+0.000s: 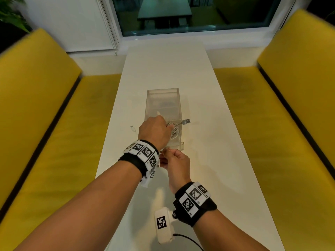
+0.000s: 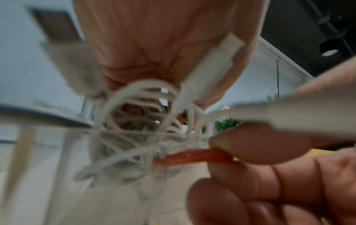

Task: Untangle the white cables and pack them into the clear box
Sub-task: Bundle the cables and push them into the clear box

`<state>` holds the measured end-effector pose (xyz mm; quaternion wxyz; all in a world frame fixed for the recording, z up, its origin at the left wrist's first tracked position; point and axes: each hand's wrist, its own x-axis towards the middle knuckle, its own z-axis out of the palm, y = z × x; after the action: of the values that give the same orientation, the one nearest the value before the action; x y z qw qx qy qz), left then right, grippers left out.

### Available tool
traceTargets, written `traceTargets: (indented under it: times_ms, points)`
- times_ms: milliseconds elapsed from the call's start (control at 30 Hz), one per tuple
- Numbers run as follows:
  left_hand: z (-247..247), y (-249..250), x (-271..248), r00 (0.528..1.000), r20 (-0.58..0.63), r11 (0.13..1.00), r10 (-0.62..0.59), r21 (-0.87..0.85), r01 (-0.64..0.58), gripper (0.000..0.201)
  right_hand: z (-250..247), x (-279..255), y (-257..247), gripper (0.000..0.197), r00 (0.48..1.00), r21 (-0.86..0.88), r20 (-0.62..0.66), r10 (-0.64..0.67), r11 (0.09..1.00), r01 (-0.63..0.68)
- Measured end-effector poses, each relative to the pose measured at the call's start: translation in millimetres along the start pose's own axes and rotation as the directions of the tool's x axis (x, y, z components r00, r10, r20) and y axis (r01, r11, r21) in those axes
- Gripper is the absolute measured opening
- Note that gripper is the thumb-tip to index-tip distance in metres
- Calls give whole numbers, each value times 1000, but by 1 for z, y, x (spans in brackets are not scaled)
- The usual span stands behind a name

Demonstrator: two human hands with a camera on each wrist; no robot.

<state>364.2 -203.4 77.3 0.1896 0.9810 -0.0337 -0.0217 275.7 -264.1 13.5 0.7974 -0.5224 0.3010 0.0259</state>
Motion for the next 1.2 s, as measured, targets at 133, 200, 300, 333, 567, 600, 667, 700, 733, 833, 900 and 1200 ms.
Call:
traceTargets:
  times_ms: [133, 200, 300, 333, 567, 600, 667, 700, 733, 833, 900, 1200]
  points:
    - [7, 0, 4, 993, 22, 987, -119, -109, 121, 49, -1, 1, 0, 20, 1000, -20, -11, 7, 1000, -7]
    - [8, -5, 8, 980, 49, 959, -192, -202, 198, 47, 0, 2, 1, 18, 1000, -29, -20, 14, 999, -15]
    - [10, -12, 15, 962, 35, 915, -270, -301, 267, 45, 1, 2, 1, 19, 999, -23, -27, 28, 999, -28]
    - [10, -14, 14, 961, 11, 913, -277, -308, 267, 44, 1, 1, 1, 21, 999, -16, -28, 32, 999, -33]
    - [13, -20, -6, 997, -59, 990, 42, -131, -50, 14, 0, 1, -1, 20, 1000, -5, -20, 18, 1000, -18]
    - [13, -20, -7, 996, -33, 995, 82, -46, -83, 19, 0, 2, -1, 19, 1000, -11, -18, 13, 1000, -13]
    - [13, -18, -7, 994, 14, 992, 110, 66, -111, 25, 0, 2, -1, 19, 1000, -22, -16, 12, 1000, -12]
    - [12, -17, -6, 991, 26, 986, 134, 99, -136, 24, 0, 3, 0, 19, 1000, -26, -17, 11, 1000, -11]
    - [10, -16, -5, 990, 39, 985, 136, 106, -139, 24, 0, 3, 0, 20, 1000, -28, -17, 9, 1000, -9]
    - [8, -16, 0, 990, 67, 989, 124, 76, -129, 21, -1, 3, -1, 22, 1000, -34, -14, -5, 999, 5]
    - [9, -11, 0, 994, 50, 995, 98, 28, -100, 24, -1, 3, -1, 24, 1000, -32, -11, -17, 999, 16]
    - [19, 9, 15, 966, 22, 963, -258, -73, 259, 51, -1, 0, -1, 21, 999, -62, -47, -17, 998, 14]
